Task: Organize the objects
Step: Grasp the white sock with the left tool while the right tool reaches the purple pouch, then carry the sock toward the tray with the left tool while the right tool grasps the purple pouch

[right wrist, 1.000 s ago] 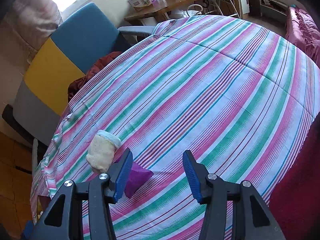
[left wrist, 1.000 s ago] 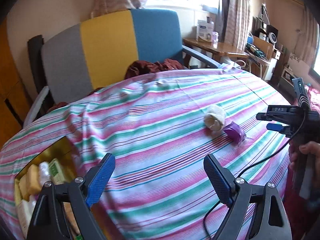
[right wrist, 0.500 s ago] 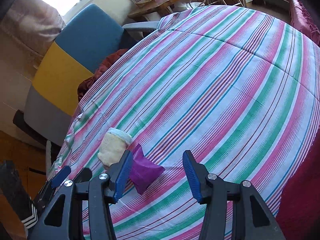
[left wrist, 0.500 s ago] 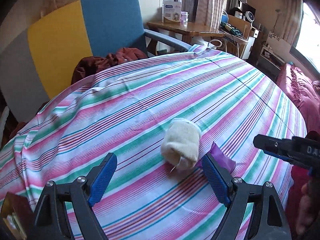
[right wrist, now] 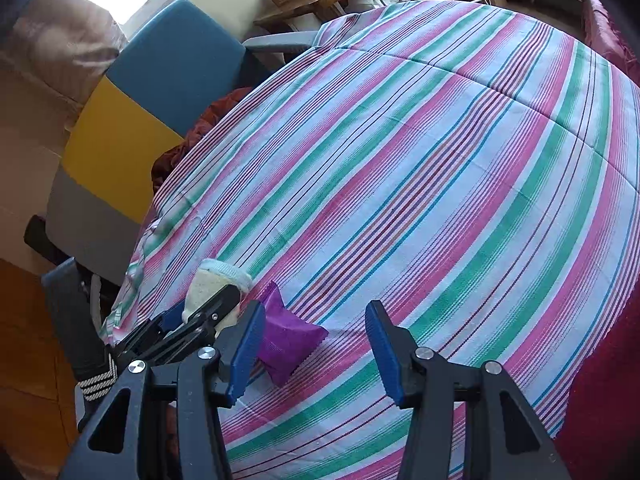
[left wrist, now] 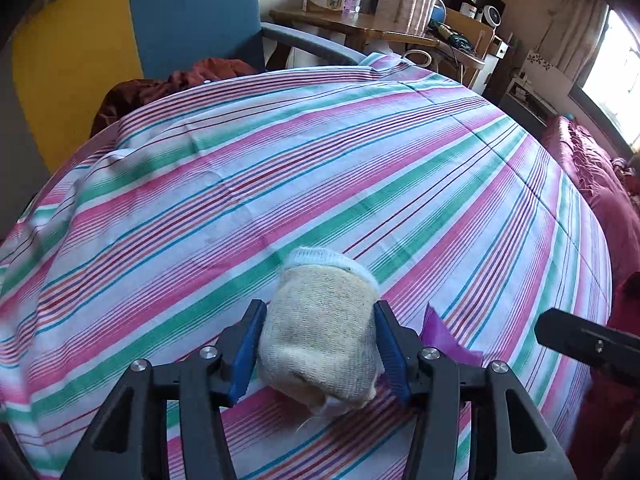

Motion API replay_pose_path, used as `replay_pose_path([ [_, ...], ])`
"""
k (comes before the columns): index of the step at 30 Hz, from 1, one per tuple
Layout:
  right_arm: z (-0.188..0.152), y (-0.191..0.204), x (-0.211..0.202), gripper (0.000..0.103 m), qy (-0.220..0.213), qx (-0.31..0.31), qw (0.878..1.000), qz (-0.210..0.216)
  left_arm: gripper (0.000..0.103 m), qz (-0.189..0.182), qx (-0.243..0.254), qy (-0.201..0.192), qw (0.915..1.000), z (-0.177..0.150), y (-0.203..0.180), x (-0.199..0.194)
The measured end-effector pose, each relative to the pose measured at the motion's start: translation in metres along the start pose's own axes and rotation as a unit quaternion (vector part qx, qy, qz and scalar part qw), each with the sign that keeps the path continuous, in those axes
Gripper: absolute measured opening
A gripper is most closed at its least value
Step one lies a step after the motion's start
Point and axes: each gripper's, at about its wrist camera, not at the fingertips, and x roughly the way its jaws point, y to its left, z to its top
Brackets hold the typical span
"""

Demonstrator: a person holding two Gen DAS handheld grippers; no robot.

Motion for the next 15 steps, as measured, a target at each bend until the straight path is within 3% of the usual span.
replay_pose_path([
  [8, -0.015, 0.032, 0.020, 0.053, 0.033, -0.086, 0.995, -0.045, 0.054, 0.007, -0.086, 0.013, 0.9962, -0.061, 0.038, -0.041],
  [15, -0.035, 0.068, 0.032, 0.055, 0.032, -0.187, 0.976, -0.107, 0.054, 0.009, -0.105, 0.002, 0.9944, -0.100, 0.041, -0.086],
])
